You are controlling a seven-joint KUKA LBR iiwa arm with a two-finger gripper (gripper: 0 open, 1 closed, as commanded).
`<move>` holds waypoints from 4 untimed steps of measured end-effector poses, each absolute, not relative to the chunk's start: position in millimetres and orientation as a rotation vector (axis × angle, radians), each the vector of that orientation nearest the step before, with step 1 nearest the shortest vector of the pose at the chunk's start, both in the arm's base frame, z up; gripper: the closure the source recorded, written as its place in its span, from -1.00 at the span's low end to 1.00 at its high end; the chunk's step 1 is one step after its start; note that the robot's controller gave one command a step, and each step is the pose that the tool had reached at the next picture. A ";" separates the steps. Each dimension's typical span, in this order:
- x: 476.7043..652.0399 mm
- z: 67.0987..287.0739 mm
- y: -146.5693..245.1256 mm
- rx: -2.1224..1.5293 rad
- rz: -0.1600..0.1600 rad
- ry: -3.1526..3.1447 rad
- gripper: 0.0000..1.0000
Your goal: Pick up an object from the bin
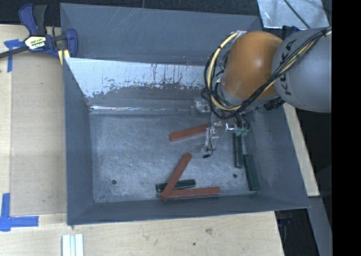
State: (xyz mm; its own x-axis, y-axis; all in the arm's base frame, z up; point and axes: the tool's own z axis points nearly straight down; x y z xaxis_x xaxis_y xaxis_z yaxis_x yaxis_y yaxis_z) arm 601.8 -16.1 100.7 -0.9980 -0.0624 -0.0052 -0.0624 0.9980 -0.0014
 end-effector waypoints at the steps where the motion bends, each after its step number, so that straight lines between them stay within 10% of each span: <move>1: 611.1 69.0 0.5 -0.214 0.000 3.134 -1.00; 2: 612.0 69.6 -0.3 -0.207 0.001 3.132 -1.00; 3: 613.0 71.1 0.4 -0.207 0.002 3.129 1.00; 4: 614.7 99.1 -0.1 -0.202 0.000 3.127 1.00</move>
Offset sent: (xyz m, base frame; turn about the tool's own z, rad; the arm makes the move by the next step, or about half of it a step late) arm 0.0088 0.0168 -0.0307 -0.0752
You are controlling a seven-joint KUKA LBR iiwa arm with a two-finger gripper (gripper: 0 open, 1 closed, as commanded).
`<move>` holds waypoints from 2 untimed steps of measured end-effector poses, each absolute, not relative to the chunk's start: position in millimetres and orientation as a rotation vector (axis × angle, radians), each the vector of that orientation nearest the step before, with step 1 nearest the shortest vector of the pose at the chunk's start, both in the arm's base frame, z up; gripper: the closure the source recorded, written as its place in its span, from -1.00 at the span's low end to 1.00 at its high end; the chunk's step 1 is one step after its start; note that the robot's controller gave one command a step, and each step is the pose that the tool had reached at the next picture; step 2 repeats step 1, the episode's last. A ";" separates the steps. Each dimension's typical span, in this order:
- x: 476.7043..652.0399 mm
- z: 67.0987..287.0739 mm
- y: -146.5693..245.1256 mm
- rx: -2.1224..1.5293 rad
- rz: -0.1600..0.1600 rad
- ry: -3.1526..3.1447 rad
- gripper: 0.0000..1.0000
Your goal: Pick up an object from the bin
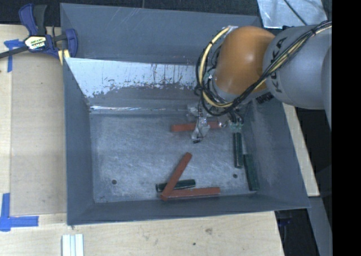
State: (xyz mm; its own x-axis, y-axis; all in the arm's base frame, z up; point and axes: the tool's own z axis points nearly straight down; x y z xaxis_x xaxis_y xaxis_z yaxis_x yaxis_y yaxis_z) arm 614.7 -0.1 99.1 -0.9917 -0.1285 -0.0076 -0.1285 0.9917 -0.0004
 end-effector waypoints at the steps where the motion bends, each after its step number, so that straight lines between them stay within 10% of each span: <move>1: 616.5 168.6 -0.6 -0.196 -0.001 3.128 1.00; 2: 616.5 168.6 -0.6 -0.196 -0.001 3.128 1.00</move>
Offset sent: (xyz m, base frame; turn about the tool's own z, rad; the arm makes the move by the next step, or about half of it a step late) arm -0.0001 0.0000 0.0674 0.0000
